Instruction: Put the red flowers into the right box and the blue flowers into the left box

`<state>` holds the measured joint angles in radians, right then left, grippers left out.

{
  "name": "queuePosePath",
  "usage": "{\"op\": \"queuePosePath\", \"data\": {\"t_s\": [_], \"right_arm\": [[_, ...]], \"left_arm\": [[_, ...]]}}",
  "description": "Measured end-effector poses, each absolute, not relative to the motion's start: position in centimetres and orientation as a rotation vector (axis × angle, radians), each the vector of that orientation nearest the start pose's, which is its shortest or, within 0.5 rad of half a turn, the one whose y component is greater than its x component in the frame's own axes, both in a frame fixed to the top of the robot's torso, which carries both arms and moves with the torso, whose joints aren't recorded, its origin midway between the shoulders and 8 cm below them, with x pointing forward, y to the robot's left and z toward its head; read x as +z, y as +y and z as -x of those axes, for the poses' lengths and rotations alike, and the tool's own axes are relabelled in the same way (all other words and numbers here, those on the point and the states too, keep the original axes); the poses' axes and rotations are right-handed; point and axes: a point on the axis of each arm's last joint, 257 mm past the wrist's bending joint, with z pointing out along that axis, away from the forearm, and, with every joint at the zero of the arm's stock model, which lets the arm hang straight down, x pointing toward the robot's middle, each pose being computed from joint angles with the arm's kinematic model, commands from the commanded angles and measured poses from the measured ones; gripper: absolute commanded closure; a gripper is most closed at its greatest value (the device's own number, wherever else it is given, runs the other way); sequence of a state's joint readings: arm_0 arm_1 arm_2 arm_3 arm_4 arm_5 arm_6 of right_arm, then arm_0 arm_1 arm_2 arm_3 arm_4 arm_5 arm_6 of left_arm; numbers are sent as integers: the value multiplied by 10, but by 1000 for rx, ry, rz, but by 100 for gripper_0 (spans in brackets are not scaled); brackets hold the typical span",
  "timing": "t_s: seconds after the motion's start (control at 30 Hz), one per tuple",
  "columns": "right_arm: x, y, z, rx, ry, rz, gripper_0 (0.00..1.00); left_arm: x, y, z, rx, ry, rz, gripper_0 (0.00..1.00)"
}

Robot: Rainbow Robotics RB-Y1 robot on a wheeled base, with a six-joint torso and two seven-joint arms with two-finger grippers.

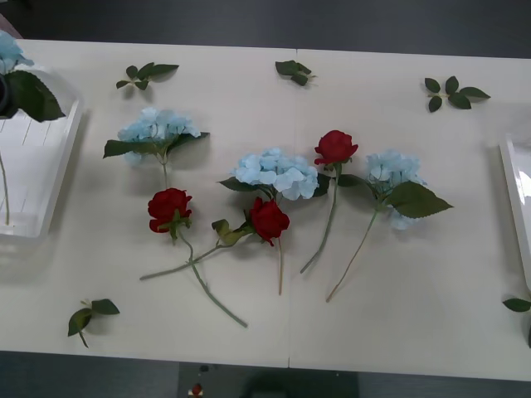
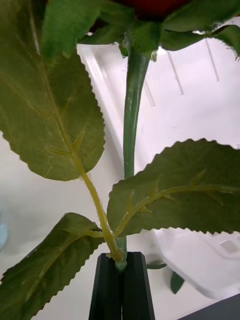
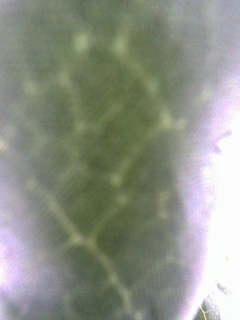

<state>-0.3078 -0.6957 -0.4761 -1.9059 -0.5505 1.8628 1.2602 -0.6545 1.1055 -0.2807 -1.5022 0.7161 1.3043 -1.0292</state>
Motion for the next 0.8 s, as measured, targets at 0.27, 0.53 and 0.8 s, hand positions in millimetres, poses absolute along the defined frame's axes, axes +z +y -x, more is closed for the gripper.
{"op": "queuePosePath", "data": {"t_s": [0.27,0.53,0.8], "right_arm": [[-148,-526,-425,-177,2519,-478,100],[-151,-568,-446,-213,2531,-385,100],[-172,-603,-461,-232,2518,-323,100]], "left_arm": [[-117,555,-561,387,2341,311,100],[-135,608,-550,473,2358,305,95],[-159,629,-532,482,2438,268,46]]}}
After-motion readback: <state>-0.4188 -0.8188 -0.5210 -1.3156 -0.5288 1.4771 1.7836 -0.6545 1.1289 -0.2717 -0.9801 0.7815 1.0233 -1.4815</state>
